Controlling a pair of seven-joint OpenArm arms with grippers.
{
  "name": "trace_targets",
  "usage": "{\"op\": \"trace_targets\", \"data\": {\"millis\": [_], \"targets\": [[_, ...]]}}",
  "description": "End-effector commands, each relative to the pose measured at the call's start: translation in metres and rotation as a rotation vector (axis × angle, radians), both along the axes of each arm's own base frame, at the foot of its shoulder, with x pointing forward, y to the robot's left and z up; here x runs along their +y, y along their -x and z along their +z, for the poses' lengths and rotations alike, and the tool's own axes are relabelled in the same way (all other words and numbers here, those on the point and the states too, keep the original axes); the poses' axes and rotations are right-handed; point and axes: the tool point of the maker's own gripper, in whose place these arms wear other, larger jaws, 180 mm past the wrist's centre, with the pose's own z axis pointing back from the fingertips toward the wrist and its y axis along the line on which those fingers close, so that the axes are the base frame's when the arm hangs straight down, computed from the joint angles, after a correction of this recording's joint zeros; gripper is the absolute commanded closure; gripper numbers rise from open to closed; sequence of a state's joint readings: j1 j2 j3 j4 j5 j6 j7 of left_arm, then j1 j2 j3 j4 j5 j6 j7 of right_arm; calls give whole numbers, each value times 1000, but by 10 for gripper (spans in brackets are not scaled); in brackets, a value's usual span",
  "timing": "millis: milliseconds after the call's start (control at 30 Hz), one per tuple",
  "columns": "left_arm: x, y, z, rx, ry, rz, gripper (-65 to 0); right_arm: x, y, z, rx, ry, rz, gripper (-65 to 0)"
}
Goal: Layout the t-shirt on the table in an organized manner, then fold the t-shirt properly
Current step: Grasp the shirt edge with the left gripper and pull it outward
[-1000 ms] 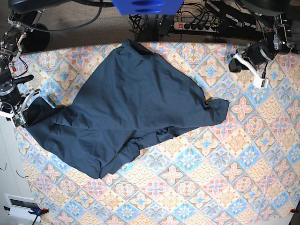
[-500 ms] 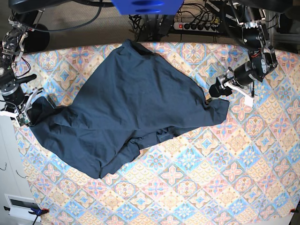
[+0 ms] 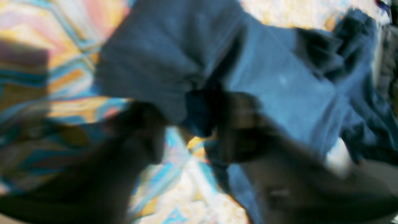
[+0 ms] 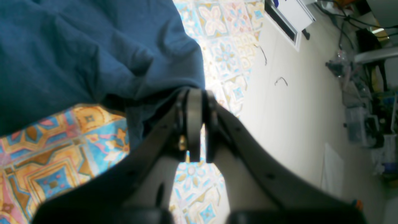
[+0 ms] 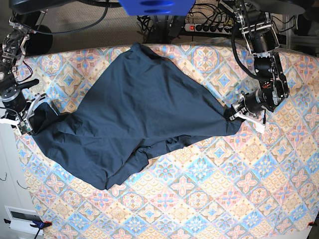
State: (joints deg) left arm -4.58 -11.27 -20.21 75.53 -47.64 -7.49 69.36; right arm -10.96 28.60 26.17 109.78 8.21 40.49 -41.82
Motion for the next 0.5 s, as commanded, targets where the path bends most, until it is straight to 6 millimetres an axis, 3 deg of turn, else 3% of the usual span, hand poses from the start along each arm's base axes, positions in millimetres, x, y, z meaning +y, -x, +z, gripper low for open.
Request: {"op": "trace_targets", "data": {"millis": [0, 233, 400, 467], "targets": [[-4, -46, 55, -221, 100, 50, -19, -1, -6, 17, -48, 17, 13, -3], [41, -80, 88, -298, 105, 149, 0, -2, -6, 17, -49, 16, 12, -3], [29, -67, 95, -275, 237, 98, 0, -5, -4, 13, -23, 25, -6, -3], [28, -48, 77, -228, 232, 83, 0, -6, -3, 13, -20, 26, -9, -3]]}}
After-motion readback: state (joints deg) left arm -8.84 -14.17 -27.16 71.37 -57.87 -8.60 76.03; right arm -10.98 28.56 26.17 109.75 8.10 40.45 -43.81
